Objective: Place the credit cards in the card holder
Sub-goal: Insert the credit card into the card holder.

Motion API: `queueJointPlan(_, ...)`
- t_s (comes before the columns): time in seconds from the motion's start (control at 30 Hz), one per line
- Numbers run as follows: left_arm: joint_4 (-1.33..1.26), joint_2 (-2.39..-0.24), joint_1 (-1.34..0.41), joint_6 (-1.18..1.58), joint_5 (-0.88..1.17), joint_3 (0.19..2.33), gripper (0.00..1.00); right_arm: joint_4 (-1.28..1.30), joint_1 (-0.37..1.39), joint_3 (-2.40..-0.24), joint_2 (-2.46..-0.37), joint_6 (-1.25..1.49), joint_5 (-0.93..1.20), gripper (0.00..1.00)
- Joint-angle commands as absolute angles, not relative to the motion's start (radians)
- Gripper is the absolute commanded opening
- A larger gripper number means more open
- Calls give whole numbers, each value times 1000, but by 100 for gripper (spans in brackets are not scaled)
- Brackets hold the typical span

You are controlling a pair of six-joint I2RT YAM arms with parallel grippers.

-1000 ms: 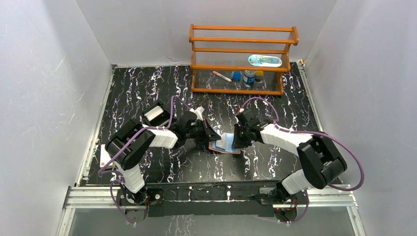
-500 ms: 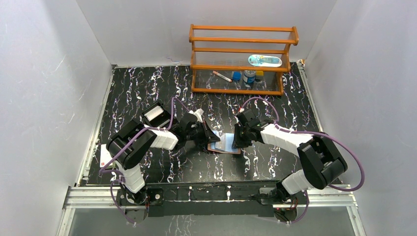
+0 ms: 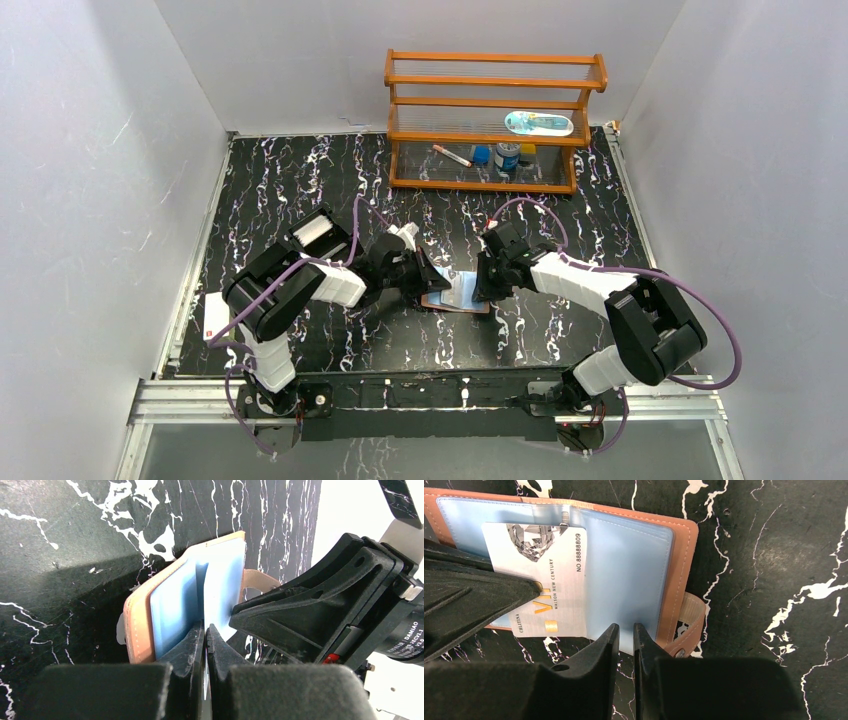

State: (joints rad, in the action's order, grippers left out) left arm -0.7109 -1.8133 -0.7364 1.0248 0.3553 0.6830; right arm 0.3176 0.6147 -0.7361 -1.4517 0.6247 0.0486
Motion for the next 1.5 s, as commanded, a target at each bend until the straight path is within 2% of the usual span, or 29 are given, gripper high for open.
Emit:
queueJointPlan(0.0, -727, -1788, -742, 961, 273, 669, 0, 310, 610, -721, -1428, 626, 49, 24)
queueJointPlan(0.73, -729, -1854, -802, 1119, 277, 659, 0, 315, 608, -733, -1436, 621, 45, 24)
queueJointPlan(1.0, -522, -1794, -803, 998, 190, 747, 27, 326, 607, -736, -1426, 621, 41, 24)
queueJointPlan(1.1, -422, -1759, -804, 960, 140, 780, 34, 333, 606, -739, -1418, 624, 45, 24)
queueJointPlan(1.37, -362, -1760, -818, 955, 124, 797, 37, 372, 601, -778, -1384, 627, 33, 25)
queueJointPlan(1.47, -343, -1763, -819, 946, 115, 814, 42, 370, 594, -776, -1390, 624, 28, 26)
